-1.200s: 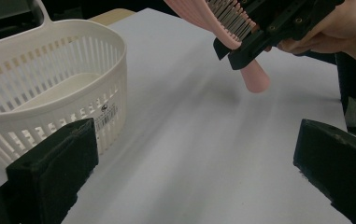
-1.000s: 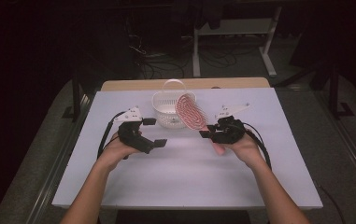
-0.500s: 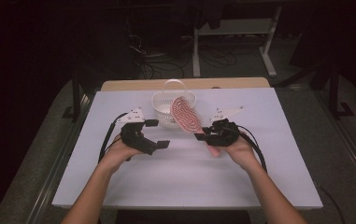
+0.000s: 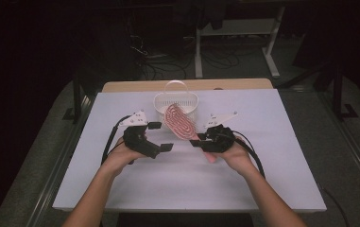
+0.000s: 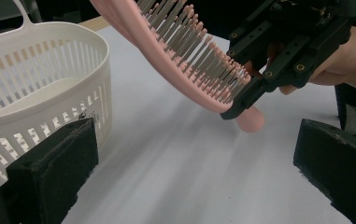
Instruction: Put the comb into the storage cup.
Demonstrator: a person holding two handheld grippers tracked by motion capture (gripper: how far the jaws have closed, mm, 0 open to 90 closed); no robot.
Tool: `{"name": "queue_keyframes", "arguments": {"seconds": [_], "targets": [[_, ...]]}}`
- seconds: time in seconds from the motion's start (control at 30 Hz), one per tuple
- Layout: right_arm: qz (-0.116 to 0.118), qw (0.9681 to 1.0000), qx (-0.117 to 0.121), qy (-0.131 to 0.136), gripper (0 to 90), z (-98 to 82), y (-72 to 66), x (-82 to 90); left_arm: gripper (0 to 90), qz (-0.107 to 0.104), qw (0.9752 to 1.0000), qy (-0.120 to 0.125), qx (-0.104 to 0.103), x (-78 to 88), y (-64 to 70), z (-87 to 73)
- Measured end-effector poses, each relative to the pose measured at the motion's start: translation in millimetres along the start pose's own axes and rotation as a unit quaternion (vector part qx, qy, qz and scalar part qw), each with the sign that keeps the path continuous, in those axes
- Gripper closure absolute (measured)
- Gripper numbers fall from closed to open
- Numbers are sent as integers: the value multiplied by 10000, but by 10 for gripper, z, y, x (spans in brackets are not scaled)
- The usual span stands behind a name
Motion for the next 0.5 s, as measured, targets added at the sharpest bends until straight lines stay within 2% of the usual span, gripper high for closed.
{"name": "queue_keyframes", "arguments": {"seconds": [0.5], "targets": [[101, 9998, 173, -49, 685, 41, -148, -108, 2, 76, 9997, 77, 225, -3, -2, 30]]}}
Point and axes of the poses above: each handheld gripper's, and its own axes: x roughly backward along the jaws, z roughly out of its top, y roughly to its right, the point moved 4 cm from there along -x, roughly forward along the jaws, and after that the axes turned 14 degrees about -y, right-handed, at the moved point
